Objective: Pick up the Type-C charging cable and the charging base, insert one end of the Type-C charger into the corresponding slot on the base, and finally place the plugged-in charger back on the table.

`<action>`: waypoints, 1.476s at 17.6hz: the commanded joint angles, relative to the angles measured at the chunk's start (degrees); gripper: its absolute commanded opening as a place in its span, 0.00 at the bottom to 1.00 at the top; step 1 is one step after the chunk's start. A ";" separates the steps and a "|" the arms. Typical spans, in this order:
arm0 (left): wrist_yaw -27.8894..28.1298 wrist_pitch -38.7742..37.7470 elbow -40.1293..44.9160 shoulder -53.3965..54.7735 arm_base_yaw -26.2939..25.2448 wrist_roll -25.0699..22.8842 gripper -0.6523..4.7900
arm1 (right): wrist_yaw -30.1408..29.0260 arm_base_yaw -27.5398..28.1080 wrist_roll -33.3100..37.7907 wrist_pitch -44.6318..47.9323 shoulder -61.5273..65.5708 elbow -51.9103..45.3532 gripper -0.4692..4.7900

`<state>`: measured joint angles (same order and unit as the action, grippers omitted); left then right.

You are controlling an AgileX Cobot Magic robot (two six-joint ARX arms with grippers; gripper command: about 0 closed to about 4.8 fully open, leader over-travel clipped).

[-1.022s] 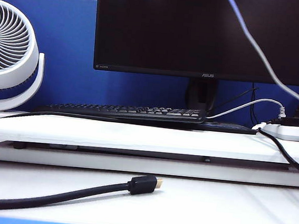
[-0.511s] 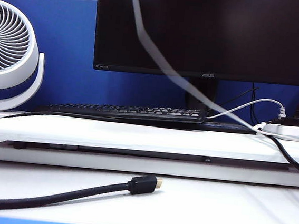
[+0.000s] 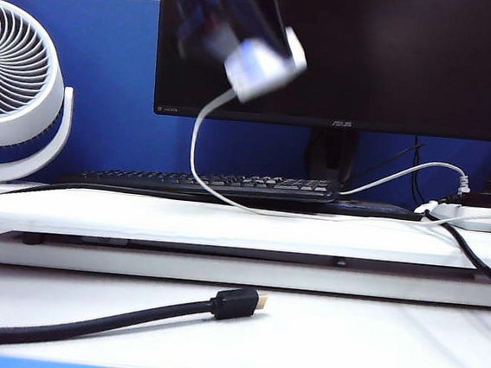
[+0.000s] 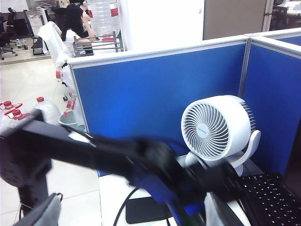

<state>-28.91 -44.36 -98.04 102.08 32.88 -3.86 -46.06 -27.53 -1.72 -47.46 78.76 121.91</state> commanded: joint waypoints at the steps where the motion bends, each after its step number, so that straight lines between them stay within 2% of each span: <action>1: -0.66 0.94 -0.35 5.51 1.33 -0.85 0.11 | 0.07 -0.07 0.22 0.52 -0.35 0.22 0.85; 4: 0.48 3.37 -0.35 11.58 3.80 -1.64 0.11 | 0.09 -0.07 0.20 0.52 -0.35 0.22 0.85; 6: 10.14 6.40 -0.35 13.29 6.36 -1.92 0.13 | 0.07 -0.07 0.22 -0.28 -0.35 0.22 0.85; 7: 13.73 8.68 -0.35 13.29 7.54 -1.90 0.18 | 0.07 -0.07 0.22 -1.01 -0.37 0.22 0.85; 15: 13.66 6.25 -0.37 15.50 8.11 -2.36 0.19 | 0.09 -0.07 0.20 -1.90 -0.37 0.22 0.85; 16: 13.68 5.64 -0.37 15.78 8.20 -2.97 0.45 | 0.11 -0.07 0.20 -2.03 -0.35 0.22 0.85; 17: 13.70 5.44 -0.55 15.72 8.26 -2.99 0.83 | 0.11 -0.07 0.17 -2.03 -0.35 0.22 0.85; 19: 13.90 4.98 -0.63 15.34 8.24 -2.97 0.89 | 0.13 -0.04 0.17 -2.03 -0.37 0.22 0.85; 21: 14.21 3.91 -0.83 14.23 8.24 -2.93 0.90 | 1.44 -0.04 0.17 -2.03 -0.46 0.22 0.84; 22: 14.84 2.56 -0.83 11.47 8.24 -1.86 0.90 | 3.89 -0.04 -0.22 -2.08 -0.87 0.22 0.50; 23: 14.99 2.19 -0.83 10.14 8.24 -1.46 0.90 | 4.37 -0.04 -0.57 -2.03 -1.07 0.22 0.34; 25: 15.56 1.40 -0.83 6.60 8.24 -1.42 0.89 | 5.88 -0.04 -1.79 -2.01 -1.97 0.22 0.07; 26: 16.31 1.11 -0.83 4.35 8.24 -1.40 0.84 | 7.37 -0.04 -1.81 -2.03 -2.56 0.22 0.08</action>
<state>-13.39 -42.85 -98.54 108.33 40.95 -5.52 -40.25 -27.53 -3.18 -50.04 76.95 121.89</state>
